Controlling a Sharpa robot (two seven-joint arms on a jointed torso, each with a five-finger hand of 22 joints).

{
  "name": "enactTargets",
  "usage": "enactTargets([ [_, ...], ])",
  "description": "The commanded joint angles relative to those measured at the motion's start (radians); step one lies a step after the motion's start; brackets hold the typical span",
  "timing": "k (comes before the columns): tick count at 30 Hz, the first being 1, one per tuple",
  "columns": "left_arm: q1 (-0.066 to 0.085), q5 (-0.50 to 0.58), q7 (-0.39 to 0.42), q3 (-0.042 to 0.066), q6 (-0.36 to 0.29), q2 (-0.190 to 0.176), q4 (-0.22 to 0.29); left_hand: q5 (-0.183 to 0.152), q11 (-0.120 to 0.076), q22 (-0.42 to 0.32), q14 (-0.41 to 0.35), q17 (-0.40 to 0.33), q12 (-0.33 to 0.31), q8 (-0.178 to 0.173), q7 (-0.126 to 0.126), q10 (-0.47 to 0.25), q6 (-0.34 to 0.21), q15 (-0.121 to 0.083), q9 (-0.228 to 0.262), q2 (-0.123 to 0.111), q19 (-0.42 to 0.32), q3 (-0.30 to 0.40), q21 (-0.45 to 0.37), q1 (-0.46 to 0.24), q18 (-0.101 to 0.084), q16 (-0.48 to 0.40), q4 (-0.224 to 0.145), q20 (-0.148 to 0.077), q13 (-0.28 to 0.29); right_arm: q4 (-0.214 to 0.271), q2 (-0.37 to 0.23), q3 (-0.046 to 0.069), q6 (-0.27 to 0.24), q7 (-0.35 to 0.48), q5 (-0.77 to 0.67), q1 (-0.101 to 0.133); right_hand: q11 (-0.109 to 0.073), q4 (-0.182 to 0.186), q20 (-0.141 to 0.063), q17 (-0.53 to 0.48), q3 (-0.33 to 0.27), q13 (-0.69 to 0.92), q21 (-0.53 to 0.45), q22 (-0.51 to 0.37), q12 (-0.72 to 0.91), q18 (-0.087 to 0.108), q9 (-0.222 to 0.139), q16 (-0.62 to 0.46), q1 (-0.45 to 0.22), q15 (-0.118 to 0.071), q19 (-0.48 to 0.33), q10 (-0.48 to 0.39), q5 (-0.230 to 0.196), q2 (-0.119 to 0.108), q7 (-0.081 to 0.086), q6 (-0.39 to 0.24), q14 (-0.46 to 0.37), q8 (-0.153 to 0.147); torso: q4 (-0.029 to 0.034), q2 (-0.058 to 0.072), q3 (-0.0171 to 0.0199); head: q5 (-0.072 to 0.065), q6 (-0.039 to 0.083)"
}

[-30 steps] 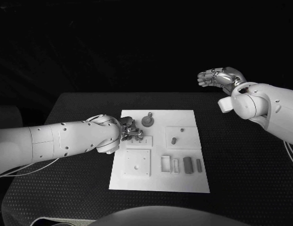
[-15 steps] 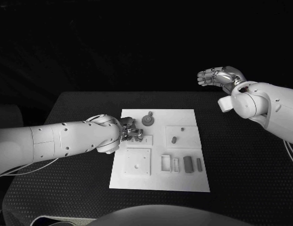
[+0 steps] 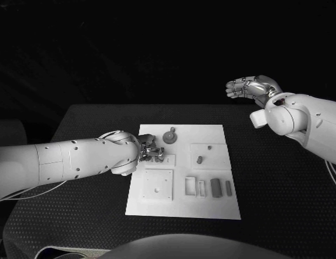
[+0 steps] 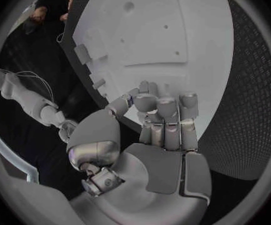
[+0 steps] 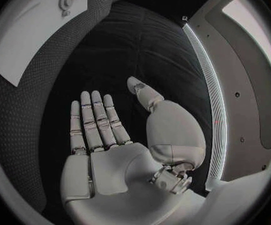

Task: Assemble the parts on the task board

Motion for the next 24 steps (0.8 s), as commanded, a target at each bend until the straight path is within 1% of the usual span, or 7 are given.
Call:
enactTargets([
  [1,-0.003,-0.009,0.004,0.000,0.015,0.004,-0.002,-0.018,-0.034,0.016,0.011,-0.003,0.004,0.002,-0.079,-0.030,0.125,-0.033,0.000,0.007,-0.005,0.003,0.003,0.013,0.014,0.006,0.003,-0.119,-0.003,0.001,0.002,0.001,0.020,0.012,0.003,0.000,-0.001,0.000,-0.001,-0.001,-0.005,0.001,-0.007,0.001,-0.007,-0.018,-0.001,-0.006,-0.003,0.009,-0.009,0.009,0.007,0.006,0.009,0.001,-0.002,0.001,-0.0004,0.000,0.0002,0.000,0.001],
  [3,-0.006,-0.009,0.004,0.000,0.013,0.005,-0.002,-0.029,-0.034,0.016,0.010,-0.005,0.005,0.001,-0.079,-0.030,0.125,-0.033,0.000,0.007,-0.005,0.002,0.002,0.014,0.014,0.007,0.006,-0.118,-0.004,0.001,0.002,0.001,0.020,0.013,0.003,0.000,-0.001,0.000,-0.001,-0.001,-0.005,0.001,-0.007,0.002,-0.008,-0.018,-0.001,-0.006,-0.003,0.009,-0.009,0.010,0.007,0.006,0.009,0.001,-0.002,0.001,-0.0007,0.001,0.0000,-0.002,0.001],
  [4,-0.007,-0.009,0.004,0.000,0.013,0.006,-0.003,-0.047,-0.034,0.016,0.010,-0.006,0.005,0.001,-0.079,-0.030,0.125,-0.033,0.000,0.008,-0.005,0.001,0.002,0.013,0.014,0.008,0.009,-0.118,-0.005,0.001,0.002,0.001,0.021,0.013,0.003,0.000,-0.001,0.001,-0.001,-0.002,-0.005,0.002,-0.007,0.002,-0.009,-0.018,-0.002,-0.007,-0.003,0.010,-0.009,0.010,0.008,0.007,0.010,0.000,-0.002,0.001,-0.0007,0.001,0.0000,-0.002,0.001],
  [5,-0.008,-0.009,0.005,0.000,0.013,0.006,-0.003,-0.079,-0.034,0.016,0.009,-0.008,0.006,0.001,-0.079,-0.030,0.125,-0.033,-0.001,0.009,-0.005,0.000,0.002,0.014,0.014,0.009,0.015,-0.118,-0.006,0.001,0.002,0.001,0.021,0.013,0.003,0.000,0.000,0.001,-0.001,-0.002,-0.005,0.002,-0.007,0.002,-0.010,-0.018,-0.002,-0.007,-0.004,0.010,-0.010,0.011,0.009,0.007,0.010,0.000,-0.002,0.001,-0.0009,0.001,0.0001,-0.002,0.001],
  [6,-0.008,-0.009,0.005,0.000,0.013,0.006,-0.003,-0.086,-0.034,0.016,0.009,-0.010,0.006,0.000,-0.079,-0.030,0.125,-0.033,-0.001,0.008,-0.006,0.000,0.002,0.015,0.014,0.009,0.017,-0.118,-0.007,0.001,0.002,0.001,0.021,0.013,0.003,0.000,0.000,0.001,-0.001,-0.002,-0.005,0.002,-0.007,0.003,-0.011,-0.018,-0.002,-0.007,-0.004,0.010,-0.010,0.012,0.010,0.007,0.010,0.000,-0.002,0.001,-0.0008,0.001,-0.0001,-0.002,0.001],
  [11,-0.008,-0.015,0.005,0.000,0.001,0.006,-0.004,-0.091,-0.034,0.016,0.008,-0.011,0.007,0.000,-0.079,-0.031,0.125,-0.033,-0.001,0.008,-0.006,0.001,0.001,0.017,0.014,0.010,0.019,-0.118,-0.008,0.001,0.002,0.001,0.024,0.013,0.003,0.000,0.001,0.001,-0.001,-0.003,-0.006,0.002,-0.008,0.004,-0.014,-0.019,-0.003,-0.008,-0.006,0.012,-0.011,0.014,0.013,0.008,0.012,0.000,-0.003,0.001,0.0004,0.000,0.0000,-0.002,-0.001],
  [24,-0.009,-0.026,0.011,0.000,-0.036,0.005,-0.002,-0.094,-0.035,0.016,0.008,-0.016,0.009,0.000,-0.080,-0.032,0.126,-0.033,-0.001,0.018,-0.006,0.007,0.002,0.030,0.015,0.015,0.020,-0.119,-0.011,-0.001,0.003,0.001,0.026,0.014,0.003,0.000,0.003,0.006,-0.001,-0.006,-0.008,0.002,-0.010,0.008,-0.024,-0.021,-0.005,-0.010,-0.014,0.015,-0.014,0.020,0.021,0.011,0.015,0.001,-0.005,0.001,0.0009,0.000,-0.0008,-0.001,0.002],
])
